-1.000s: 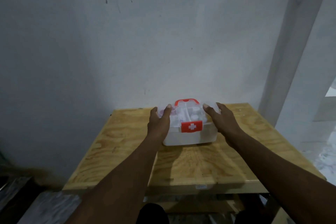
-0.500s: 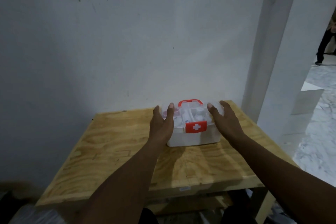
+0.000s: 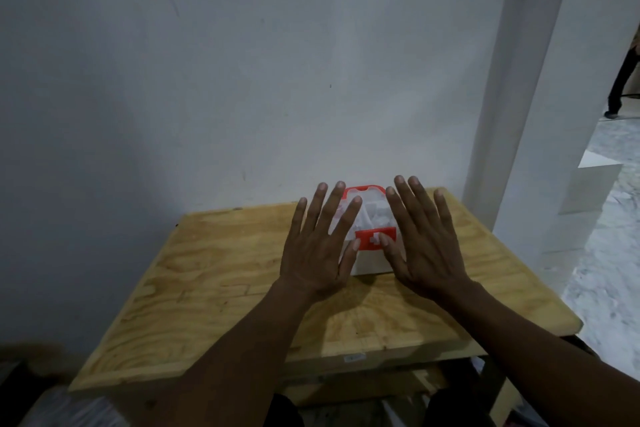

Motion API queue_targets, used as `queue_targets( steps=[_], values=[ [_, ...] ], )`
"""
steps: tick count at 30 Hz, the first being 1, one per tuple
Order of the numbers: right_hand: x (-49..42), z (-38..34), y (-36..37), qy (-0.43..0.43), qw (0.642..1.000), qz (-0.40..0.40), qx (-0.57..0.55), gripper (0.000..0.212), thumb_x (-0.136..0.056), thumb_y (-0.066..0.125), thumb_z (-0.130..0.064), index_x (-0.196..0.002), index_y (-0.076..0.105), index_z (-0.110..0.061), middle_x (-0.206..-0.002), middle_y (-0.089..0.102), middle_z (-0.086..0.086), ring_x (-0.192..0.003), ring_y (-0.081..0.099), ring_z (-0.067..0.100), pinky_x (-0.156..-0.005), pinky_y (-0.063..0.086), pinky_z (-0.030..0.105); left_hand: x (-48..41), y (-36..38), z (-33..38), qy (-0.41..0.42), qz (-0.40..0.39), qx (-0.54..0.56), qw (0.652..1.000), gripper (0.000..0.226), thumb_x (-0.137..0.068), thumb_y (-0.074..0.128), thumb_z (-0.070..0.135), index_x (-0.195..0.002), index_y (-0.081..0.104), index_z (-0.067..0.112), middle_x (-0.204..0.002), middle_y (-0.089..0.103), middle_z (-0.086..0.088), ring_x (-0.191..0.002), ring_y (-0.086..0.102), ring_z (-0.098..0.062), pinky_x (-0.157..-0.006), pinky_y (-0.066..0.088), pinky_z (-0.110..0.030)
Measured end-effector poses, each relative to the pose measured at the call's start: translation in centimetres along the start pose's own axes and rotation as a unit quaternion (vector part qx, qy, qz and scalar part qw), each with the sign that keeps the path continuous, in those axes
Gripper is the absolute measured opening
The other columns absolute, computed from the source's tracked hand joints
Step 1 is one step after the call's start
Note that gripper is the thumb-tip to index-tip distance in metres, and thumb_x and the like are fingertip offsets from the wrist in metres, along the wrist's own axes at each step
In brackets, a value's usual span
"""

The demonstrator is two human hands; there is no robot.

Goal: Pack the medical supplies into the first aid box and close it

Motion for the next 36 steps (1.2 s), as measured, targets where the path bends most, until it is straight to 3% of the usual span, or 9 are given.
queue_targets(
  steps=[6,13,21,36],
  values=[
    [0.6,0.4,1.5,0.014,0.999,-0.05,0.003,0.071,-0.097,0.03,-0.056,-0.154,0.029,-0.014,-0.162,0.028,0.01,-0.152,0.021,0.027,-0.117,0.023,0.06,0.6,1.7,0.2,-0.019,-0.013,0.014,1.0,0.067,-0.097,0.046,0.046,-0.156,0.028,0.021,-0.165,0.027,-0.013,-0.153,0.02,-0.034,-0.121,0.022,-0.056],
    [0.2,0.7,3.1,0.027,0.999,-0.038,-0.006,0.071,-0.096,0.042,-0.05,-0.155,0.028,-0.014,-0.165,0.023,0.008,-0.154,0.015,0.025,-0.119,0.019,0.06,-0.3,3.1,-0.3,-0.019,0.042,0.034,0.998,0.061,-0.096,0.047,0.044,-0.15,0.035,0.017,-0.153,0.046,-0.018,-0.144,0.037,-0.039,-0.114,0.032,-0.06],
    [-2.1,2.5,6.4,0.026,0.998,-0.055,-0.008,0.07,-0.097,0.042,-0.049,-0.155,0.027,-0.014,-0.165,0.022,0.009,-0.154,0.013,0.026,-0.12,0.017,0.059,-2.3,6.3,-1.7,-0.037,0.057,0.034,0.997,0.063,-0.095,0.054,0.043,-0.149,0.034,0.018,-0.153,0.047,-0.018,-0.144,0.038,-0.041,-0.114,0.03,-0.061],
    [-7.1,4.6,12.1,0.046,0.994,-0.099,-0.021,0.068,-0.101,0.03,-0.053,-0.158,0.013,-0.021,-0.167,0.011,0.007,-0.155,0.002,0.027,-0.12,0.016,0.059,-6.8,11.3,-6.0,-0.056,0.016,-0.005,0.998,0.059,-0.1,0.046,0.046,-0.151,0.032,0.02,-0.156,0.041,-0.018,-0.147,0.031,-0.041,-0.118,0.027,-0.059]
  ],
)
Point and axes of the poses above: each hand's wrist, its own x-axis away from the middle knuckle, its own y-axis out of the palm, z = x × y, the point moved 1 cm from there along -x, towards the middle knuckle
